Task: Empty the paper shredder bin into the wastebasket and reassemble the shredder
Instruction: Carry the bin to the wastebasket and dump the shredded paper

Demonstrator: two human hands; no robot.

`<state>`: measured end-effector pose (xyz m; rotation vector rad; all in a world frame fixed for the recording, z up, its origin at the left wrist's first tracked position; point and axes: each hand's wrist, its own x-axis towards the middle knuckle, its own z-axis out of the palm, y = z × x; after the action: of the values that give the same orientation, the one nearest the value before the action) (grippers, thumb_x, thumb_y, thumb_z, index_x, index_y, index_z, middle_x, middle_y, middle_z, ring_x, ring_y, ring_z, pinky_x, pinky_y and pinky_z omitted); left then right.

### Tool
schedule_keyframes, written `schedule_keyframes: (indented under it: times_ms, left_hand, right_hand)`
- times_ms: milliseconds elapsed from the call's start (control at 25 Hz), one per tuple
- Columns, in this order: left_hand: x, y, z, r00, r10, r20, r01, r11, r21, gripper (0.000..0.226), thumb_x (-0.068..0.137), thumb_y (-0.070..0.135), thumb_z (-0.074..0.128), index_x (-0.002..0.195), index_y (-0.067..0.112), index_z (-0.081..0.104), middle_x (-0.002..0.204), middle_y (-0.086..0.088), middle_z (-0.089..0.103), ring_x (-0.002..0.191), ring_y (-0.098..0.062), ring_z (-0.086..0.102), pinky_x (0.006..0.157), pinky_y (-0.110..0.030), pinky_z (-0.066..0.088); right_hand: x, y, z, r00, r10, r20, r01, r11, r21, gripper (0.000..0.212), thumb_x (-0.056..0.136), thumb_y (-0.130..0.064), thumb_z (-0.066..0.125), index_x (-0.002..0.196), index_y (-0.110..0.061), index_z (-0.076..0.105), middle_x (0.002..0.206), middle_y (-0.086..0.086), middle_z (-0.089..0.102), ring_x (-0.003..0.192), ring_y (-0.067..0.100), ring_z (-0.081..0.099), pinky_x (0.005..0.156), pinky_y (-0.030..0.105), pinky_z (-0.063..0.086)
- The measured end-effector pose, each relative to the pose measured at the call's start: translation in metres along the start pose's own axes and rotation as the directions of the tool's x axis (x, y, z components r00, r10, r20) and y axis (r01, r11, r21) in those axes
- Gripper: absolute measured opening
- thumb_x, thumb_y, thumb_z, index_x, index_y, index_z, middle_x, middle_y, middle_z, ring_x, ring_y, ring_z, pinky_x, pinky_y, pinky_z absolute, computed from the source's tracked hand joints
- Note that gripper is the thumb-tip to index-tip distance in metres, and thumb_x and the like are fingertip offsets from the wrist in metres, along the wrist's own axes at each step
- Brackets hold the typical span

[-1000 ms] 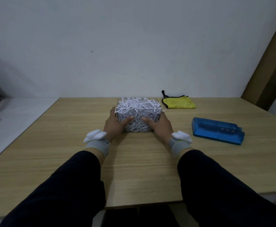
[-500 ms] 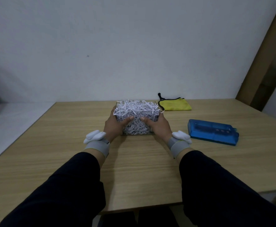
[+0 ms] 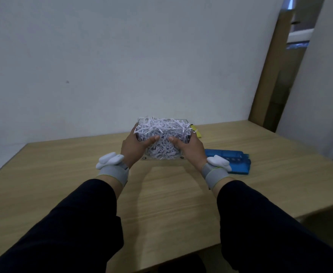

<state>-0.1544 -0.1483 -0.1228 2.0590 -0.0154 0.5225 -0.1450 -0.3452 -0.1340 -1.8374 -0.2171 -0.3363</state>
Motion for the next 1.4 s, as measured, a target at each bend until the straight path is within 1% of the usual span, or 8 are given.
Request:
schedule_keyframes:
  times_ms: [320, 480, 600, 760, 880, 960, 1160, 1400]
  left_hand:
    - [0.016, 0.051, 0.079, 0.992, 0.073, 0.103, -0.064, 0.994, -0.093, 0.089, 0.061, 0.07, 0.069, 0.134, 0.021, 0.05, 0.113, 0.001, 0.07, 0.106, -0.016, 0.063, 0.077, -0.022, 0.046]
    - [0.018, 0.078, 0.122, 0.972, 0.122, 0.199, -0.087, 0.98, -0.177, 0.09, 0.065, 0.065, 0.071, 0.14, 0.026, 0.042, 0.129, 0.0, 0.062, 0.117, -0.017, 0.058, 0.098, -0.034, 0.048]
    - [0.015, 0.097, 0.155, 0.948, 0.165, 0.273, -0.101, 0.967, -0.235, 0.09, 0.066, 0.061, 0.073, 0.141, 0.025, 0.041, 0.128, 0.0, 0.062, 0.116, -0.017, 0.059, 0.099, -0.037, 0.048]
    - [-0.001, 0.124, 0.203, 0.922, 0.215, 0.322, -0.139, 0.96, -0.244, 0.082, 0.066, 0.063, 0.071, 0.132, 0.019, 0.052, 0.115, 0.003, 0.069, 0.103, -0.011, 0.063, 0.076, -0.009, 0.045]
    - [-0.017, 0.147, 0.236, 0.901, 0.252, 0.353, -0.149, 0.944, -0.294, 0.08, 0.063, 0.066, 0.071, 0.13, 0.026, 0.053, 0.11, 0.013, 0.068, 0.1, -0.006, 0.062, 0.078, -0.011, 0.043]
    - [-0.031, 0.166, 0.257, 0.863, 0.304, 0.403, -0.168, 0.925, -0.34, 0.075, 0.063, 0.067, 0.071, 0.128, 0.033, 0.053, 0.107, 0.02, 0.065, 0.097, -0.001, 0.06, 0.073, -0.003, 0.037]
    - [-0.063, 0.203, 0.301, 0.802, 0.366, 0.473, -0.165, 0.896, -0.412, 0.066, 0.065, 0.059, 0.075, 0.123, 0.03, 0.06, 0.104, 0.017, 0.067, 0.093, -0.001, 0.06, 0.06, 0.008, 0.034]
    - [-0.116, 0.242, 0.351, 0.684, 0.44, 0.582, -0.152, 0.866, -0.476, 0.066, 0.068, 0.055, 0.074, 0.125, 0.025, 0.06, 0.115, 0.009, 0.068, 0.097, -0.005, 0.061, 0.056, 0.01, 0.034]
  right_hand:
    - [0.01, 0.009, -0.087, 0.991, 0.017, -0.13, -0.023, 0.999, -0.043, 0.085, 0.072, -0.056, 0.074, 0.139, -0.016, 0.039, 0.137, 0.004, 0.055, 0.123, 0.024, 0.054, 0.102, 0.038, 0.045]
    - [0.005, 0.019, -0.132, 0.976, 0.016, -0.217, -0.022, 0.999, -0.024, 0.071, 0.072, -0.052, 0.076, 0.129, -0.022, 0.046, 0.123, -0.007, 0.061, 0.116, 0.017, 0.058, 0.092, 0.025, 0.045]
    - [-0.004, 0.027, -0.166, 0.96, 0.01, -0.28, -0.02, 0.999, -0.032, 0.07, 0.07, -0.053, 0.077, 0.127, -0.026, 0.046, 0.116, -0.012, 0.059, 0.108, 0.01, 0.057, 0.089, 0.023, 0.042]
    - [-0.021, 0.039, -0.217, 0.924, 0.025, -0.382, -0.061, 0.995, -0.082, 0.068, 0.071, -0.05, 0.078, 0.127, -0.025, 0.047, 0.117, -0.01, 0.061, 0.106, 0.011, 0.058, 0.09, 0.025, 0.044]
    - [-0.038, 0.043, -0.255, 0.889, 0.027, -0.457, -0.092, 0.988, -0.121, 0.067, 0.071, -0.049, 0.079, 0.126, -0.025, 0.048, 0.117, -0.008, 0.061, 0.105, 0.012, 0.058, 0.09, 0.025, 0.044]
    - [-0.053, 0.049, -0.281, 0.855, 0.029, -0.518, -0.116, 0.984, -0.136, 0.068, 0.07, -0.049, 0.079, 0.125, -0.024, 0.049, 0.12, -0.007, 0.062, 0.108, 0.014, 0.06, 0.094, 0.029, 0.046]
    - [-0.092, 0.053, -0.332, 0.791, 0.035, -0.611, -0.17, 0.972, -0.164, 0.065, 0.069, -0.054, 0.078, 0.121, -0.026, 0.05, 0.122, -0.005, 0.064, 0.111, 0.016, 0.061, 0.096, 0.033, 0.049]
    - [-0.153, 0.059, -0.384, 0.675, 0.039, -0.736, -0.157, 0.983, -0.093, 0.053, 0.072, -0.034, 0.083, 0.112, -0.03, 0.048, 0.103, -0.02, 0.061, 0.091, -0.007, 0.059, 0.068, 0.002, 0.046]
